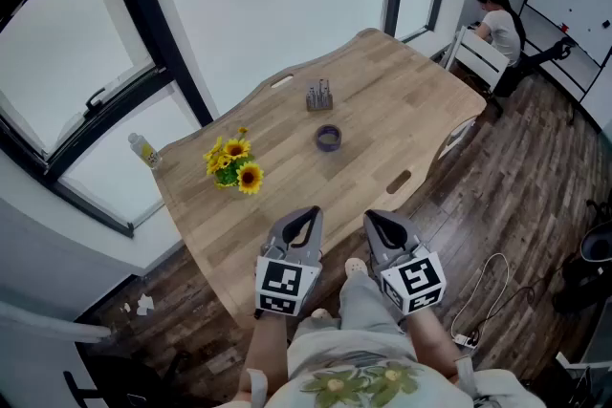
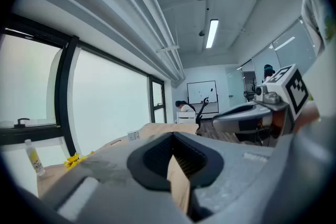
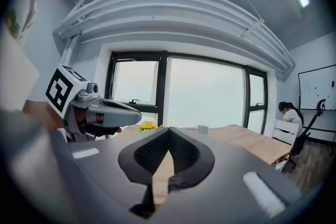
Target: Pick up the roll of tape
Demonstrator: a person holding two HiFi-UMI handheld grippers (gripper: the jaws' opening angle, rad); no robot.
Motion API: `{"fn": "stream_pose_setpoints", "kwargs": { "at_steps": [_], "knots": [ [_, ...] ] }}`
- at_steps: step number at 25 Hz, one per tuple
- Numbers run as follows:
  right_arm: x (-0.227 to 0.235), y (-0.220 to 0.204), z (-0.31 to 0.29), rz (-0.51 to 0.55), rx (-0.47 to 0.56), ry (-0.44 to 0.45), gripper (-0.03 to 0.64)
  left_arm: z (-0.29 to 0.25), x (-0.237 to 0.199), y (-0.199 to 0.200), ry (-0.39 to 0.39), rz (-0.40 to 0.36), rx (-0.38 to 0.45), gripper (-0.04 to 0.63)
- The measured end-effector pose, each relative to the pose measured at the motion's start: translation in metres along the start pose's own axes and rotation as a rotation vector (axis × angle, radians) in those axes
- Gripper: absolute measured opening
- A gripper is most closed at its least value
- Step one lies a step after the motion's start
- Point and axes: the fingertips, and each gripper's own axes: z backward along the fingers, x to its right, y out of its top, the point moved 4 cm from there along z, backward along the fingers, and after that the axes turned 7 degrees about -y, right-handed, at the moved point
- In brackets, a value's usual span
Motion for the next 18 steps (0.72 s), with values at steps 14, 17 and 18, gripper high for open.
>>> {"fn": "stream_pose_setpoints", "kwargs": {
  "at_steps": [14, 17, 18],
  "knots": [
    [0.03, 0.01, -0.057, 0.111, -0.018, 0.049, 0.099, -0.037, -0.036, -0.018, -0.016, 0.035, -0.068, 0.003],
    [0.037, 0.012, -0.078, 0.131, -0.026, 0.079, 0.137, -0.05, -0.046, -0.022, -0.024, 0.047, -0.086, 0.003],
    [0.04, 0.012, -0.086, 0.139, -0.025, 0.085, 0.147, -0.055, -0.049, -0.022, -0.025, 0.051, -0.089, 0.003]
  ]
}}
